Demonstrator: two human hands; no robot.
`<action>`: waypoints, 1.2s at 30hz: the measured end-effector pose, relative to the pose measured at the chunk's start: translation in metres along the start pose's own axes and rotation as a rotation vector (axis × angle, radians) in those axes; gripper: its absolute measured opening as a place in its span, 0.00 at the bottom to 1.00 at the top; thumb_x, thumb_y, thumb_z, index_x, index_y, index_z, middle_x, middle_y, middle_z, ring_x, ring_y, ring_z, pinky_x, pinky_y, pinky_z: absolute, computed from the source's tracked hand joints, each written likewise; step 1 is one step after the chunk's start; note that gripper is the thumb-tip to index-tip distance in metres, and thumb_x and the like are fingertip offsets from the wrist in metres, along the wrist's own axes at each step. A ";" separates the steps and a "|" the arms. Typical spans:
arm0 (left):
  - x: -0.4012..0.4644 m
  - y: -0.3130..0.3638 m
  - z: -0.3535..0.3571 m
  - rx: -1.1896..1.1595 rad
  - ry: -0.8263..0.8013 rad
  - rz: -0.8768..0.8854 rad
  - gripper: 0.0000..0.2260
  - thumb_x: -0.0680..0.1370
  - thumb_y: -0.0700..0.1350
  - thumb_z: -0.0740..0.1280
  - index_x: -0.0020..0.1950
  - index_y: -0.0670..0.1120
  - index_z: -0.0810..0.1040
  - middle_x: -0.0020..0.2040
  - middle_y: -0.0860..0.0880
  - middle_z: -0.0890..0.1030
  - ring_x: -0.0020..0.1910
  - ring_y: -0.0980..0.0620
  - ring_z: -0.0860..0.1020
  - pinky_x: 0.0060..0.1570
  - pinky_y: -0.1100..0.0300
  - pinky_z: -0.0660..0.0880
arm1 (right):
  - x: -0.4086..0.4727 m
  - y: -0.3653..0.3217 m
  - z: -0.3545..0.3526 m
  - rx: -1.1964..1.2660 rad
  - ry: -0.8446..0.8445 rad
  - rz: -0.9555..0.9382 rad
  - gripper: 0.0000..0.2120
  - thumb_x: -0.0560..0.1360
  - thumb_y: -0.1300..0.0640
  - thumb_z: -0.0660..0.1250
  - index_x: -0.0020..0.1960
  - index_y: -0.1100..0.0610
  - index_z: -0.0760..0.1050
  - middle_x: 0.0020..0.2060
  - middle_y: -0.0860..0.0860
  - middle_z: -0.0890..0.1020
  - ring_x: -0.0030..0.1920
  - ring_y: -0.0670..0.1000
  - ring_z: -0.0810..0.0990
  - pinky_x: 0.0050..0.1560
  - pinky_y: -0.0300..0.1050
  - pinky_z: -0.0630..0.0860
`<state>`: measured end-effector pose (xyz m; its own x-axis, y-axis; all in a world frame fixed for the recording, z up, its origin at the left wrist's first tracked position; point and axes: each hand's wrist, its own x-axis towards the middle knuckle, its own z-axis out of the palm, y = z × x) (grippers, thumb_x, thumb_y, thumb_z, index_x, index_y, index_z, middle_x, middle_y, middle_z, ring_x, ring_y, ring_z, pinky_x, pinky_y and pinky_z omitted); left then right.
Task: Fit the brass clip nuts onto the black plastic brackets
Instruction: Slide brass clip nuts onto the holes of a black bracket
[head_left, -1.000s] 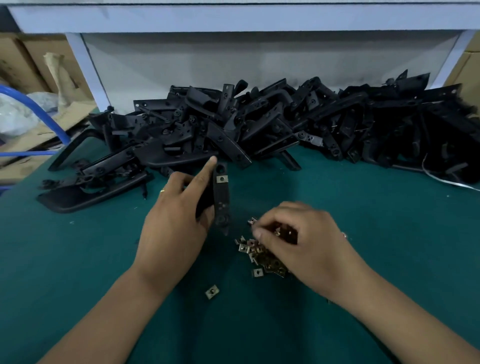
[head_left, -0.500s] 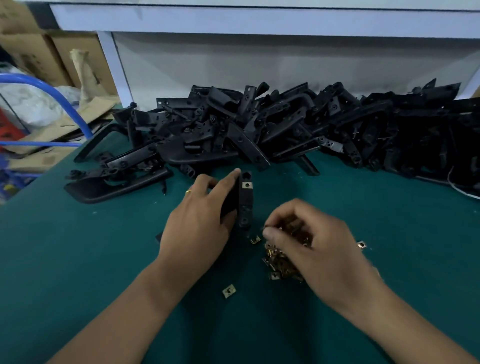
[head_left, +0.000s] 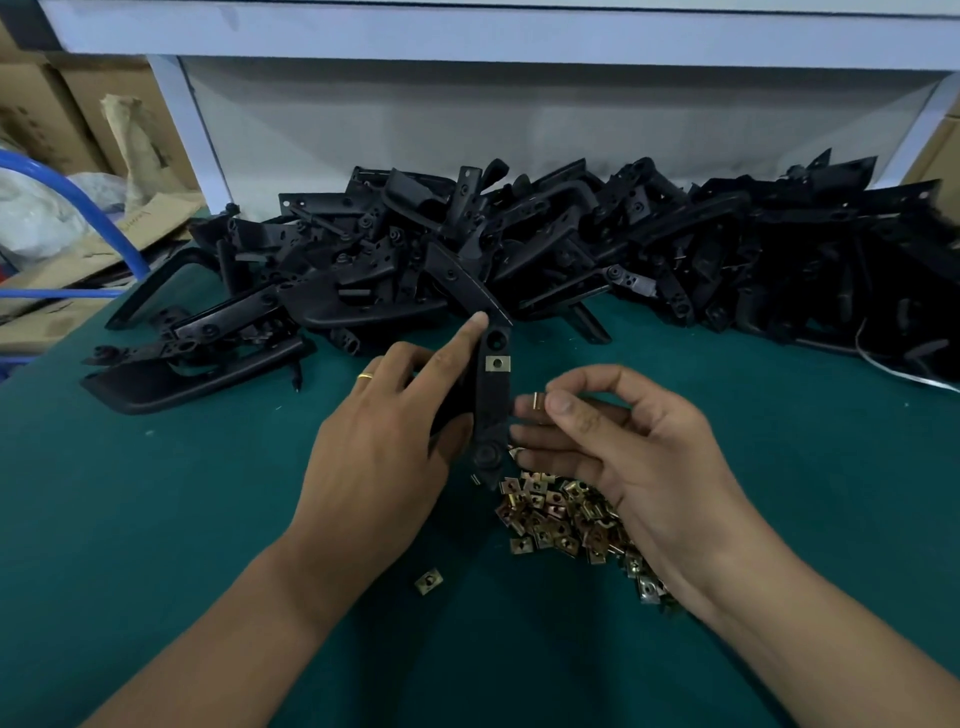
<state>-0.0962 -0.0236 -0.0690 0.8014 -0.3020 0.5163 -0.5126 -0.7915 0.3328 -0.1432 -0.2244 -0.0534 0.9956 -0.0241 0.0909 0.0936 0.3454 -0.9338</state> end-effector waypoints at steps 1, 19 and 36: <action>0.000 0.000 0.000 -0.005 0.006 -0.002 0.35 0.78 0.50 0.64 0.82 0.64 0.54 0.57 0.56 0.71 0.53 0.52 0.72 0.40 0.53 0.77 | -0.001 0.000 0.001 0.002 -0.007 0.002 0.12 0.75 0.61 0.72 0.56 0.67 0.79 0.49 0.64 0.88 0.49 0.62 0.89 0.47 0.48 0.85; -0.001 0.002 0.000 -0.048 0.065 0.007 0.35 0.77 0.49 0.66 0.82 0.63 0.57 0.57 0.57 0.72 0.50 0.53 0.74 0.40 0.54 0.76 | -0.012 0.001 0.013 -0.099 -0.039 0.022 0.13 0.82 0.57 0.67 0.53 0.69 0.80 0.44 0.62 0.88 0.42 0.62 0.89 0.44 0.48 0.86; -0.001 0.006 -0.002 -0.066 0.012 0.020 0.35 0.77 0.48 0.64 0.82 0.65 0.57 0.56 0.57 0.72 0.50 0.52 0.74 0.40 0.49 0.78 | -0.012 0.007 0.007 -0.349 -0.046 -0.097 0.08 0.83 0.59 0.69 0.49 0.62 0.82 0.38 0.60 0.87 0.38 0.59 0.89 0.39 0.46 0.85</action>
<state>-0.1008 -0.0265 -0.0660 0.7873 -0.3104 0.5328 -0.5479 -0.7485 0.3736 -0.1547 -0.2149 -0.0587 0.9813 0.0038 0.1926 0.1926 0.0029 -0.9813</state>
